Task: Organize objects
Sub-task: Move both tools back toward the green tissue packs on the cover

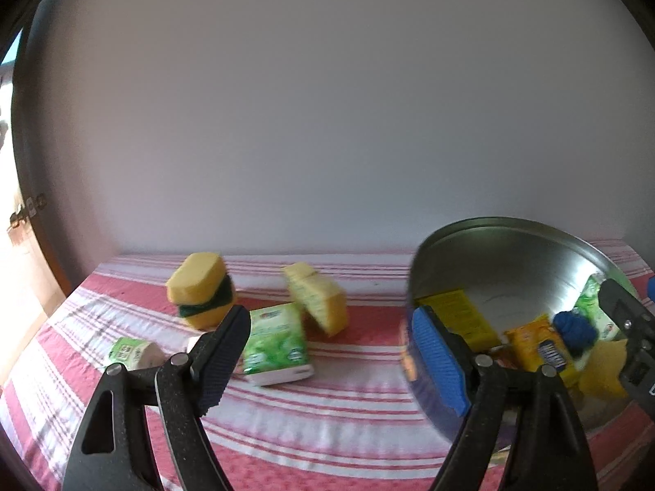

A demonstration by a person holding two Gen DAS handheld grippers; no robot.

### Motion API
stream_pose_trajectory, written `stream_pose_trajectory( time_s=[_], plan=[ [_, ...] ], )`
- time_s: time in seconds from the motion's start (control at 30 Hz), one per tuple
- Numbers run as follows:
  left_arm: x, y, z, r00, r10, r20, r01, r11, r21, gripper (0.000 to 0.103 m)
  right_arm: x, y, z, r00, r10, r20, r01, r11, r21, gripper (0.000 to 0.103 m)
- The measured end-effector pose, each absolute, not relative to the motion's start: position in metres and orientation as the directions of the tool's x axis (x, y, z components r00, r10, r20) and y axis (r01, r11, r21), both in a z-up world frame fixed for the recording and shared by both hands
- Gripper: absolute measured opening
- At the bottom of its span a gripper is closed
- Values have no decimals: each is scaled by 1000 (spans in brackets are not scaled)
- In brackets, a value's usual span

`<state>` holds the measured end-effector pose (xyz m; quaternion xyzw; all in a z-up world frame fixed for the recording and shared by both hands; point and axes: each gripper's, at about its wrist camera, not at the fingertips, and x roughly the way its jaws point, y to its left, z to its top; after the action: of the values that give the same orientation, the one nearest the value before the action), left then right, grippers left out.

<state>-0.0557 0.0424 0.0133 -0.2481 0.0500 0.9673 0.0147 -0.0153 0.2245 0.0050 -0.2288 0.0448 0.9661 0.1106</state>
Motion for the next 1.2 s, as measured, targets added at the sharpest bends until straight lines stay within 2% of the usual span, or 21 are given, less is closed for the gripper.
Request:
stream_pose_trajectory(
  time_s=[0.67,1.07,1.2],
  plan=[
    [-64,-50,7,-872,-79,-483,43,-996,84,83,-22,145,9,-877,138,-461,-163,-986,16,84],
    [-86,-135,-4,-800,-202,-565,185,-979,89,83,-25,87,12,-887,49,-458,-50,-999,-12,83],
    [-95,-162,-10,-761,-233,-606,237,-969,74,83,-35,61,7,-873,-8,-488,18,-1000,-15,76]
  ],
)
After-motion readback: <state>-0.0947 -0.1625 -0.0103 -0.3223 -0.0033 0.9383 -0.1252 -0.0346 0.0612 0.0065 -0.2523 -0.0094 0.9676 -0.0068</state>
